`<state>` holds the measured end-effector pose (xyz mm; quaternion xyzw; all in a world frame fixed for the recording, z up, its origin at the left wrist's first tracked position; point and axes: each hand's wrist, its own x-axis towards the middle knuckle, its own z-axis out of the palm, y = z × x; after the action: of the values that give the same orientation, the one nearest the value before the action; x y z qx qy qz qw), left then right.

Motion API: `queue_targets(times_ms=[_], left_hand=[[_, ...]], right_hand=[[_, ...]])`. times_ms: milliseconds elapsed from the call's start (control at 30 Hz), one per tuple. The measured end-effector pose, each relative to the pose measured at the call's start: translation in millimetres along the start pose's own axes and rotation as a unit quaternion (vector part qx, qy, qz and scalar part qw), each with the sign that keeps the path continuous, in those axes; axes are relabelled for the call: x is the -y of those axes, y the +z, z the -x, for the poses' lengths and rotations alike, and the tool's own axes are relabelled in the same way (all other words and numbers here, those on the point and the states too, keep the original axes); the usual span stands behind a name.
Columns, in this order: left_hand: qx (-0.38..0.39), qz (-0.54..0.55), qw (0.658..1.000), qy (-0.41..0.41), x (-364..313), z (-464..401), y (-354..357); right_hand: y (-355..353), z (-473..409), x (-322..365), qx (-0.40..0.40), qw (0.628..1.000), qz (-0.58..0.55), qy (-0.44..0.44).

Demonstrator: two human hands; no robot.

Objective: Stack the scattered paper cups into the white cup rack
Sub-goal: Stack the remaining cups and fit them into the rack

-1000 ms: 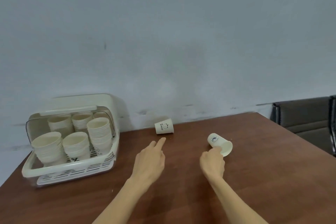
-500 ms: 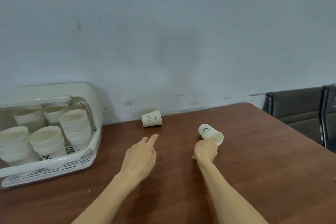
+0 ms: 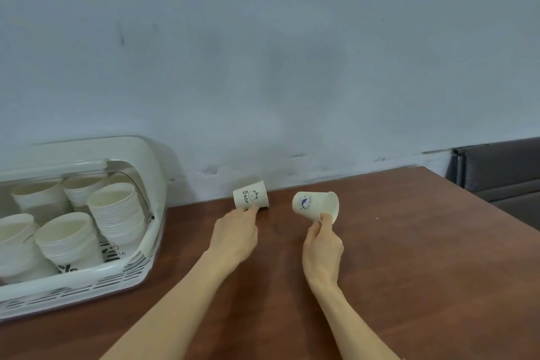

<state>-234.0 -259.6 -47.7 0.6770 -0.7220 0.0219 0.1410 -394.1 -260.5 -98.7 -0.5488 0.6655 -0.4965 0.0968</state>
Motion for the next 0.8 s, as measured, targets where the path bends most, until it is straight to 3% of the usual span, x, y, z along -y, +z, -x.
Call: queue_targets(times_ms=[167, 333, 433, 800], left_hand=[[-0.005, -0.038, 0.999, -0.018, -10, -43, 10], [-0.017, -0.093, 0.995, 0.019, -17, -78, 26], [-0.015, -0.158, 0.986, 0.048, -16, -90, 36], [-0.004, -0.194, 0.981, 0.012, 6, -67, 16]], right_hand=[[20, -6, -5, 0.016, 0.995, 0.037, -0.096], [29, -7, -9, 0.033, 0.986, 0.067, -0.146], [33, -7, -9, 0.004, 0.976, 0.112, -0.185], [32, -6, -7, -0.018, 0.951, 0.185, -0.246]])
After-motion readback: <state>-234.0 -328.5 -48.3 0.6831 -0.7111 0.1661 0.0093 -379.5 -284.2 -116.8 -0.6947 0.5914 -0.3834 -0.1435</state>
